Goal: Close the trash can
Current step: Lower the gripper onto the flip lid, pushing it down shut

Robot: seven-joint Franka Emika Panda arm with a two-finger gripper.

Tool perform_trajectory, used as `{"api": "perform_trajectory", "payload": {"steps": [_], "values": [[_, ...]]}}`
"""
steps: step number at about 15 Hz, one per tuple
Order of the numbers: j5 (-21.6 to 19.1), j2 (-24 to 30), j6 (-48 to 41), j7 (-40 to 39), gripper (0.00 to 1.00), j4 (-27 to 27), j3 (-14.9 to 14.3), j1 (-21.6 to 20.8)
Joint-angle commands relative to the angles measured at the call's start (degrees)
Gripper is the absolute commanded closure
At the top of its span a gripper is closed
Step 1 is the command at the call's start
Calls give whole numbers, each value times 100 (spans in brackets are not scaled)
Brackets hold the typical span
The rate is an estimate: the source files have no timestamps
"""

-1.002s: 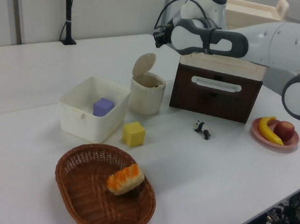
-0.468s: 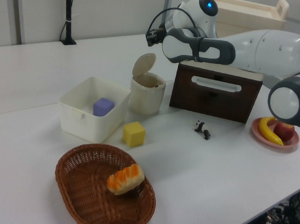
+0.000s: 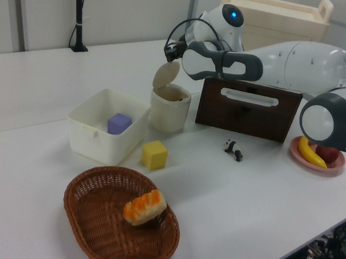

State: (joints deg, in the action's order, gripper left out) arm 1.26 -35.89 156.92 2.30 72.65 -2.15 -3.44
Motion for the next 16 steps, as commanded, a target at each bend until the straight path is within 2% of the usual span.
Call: {"api": "perform_trajectory", "payload": {"steps": [1, 4, 16], "values": [[-161, 82, -405, -151, 100, -15, -22, -7], [-178, 135, -1031, -229, 100, -6, -22, 28], [-205, 214, -1805, -661, 100, 434, -31, 151]]}}
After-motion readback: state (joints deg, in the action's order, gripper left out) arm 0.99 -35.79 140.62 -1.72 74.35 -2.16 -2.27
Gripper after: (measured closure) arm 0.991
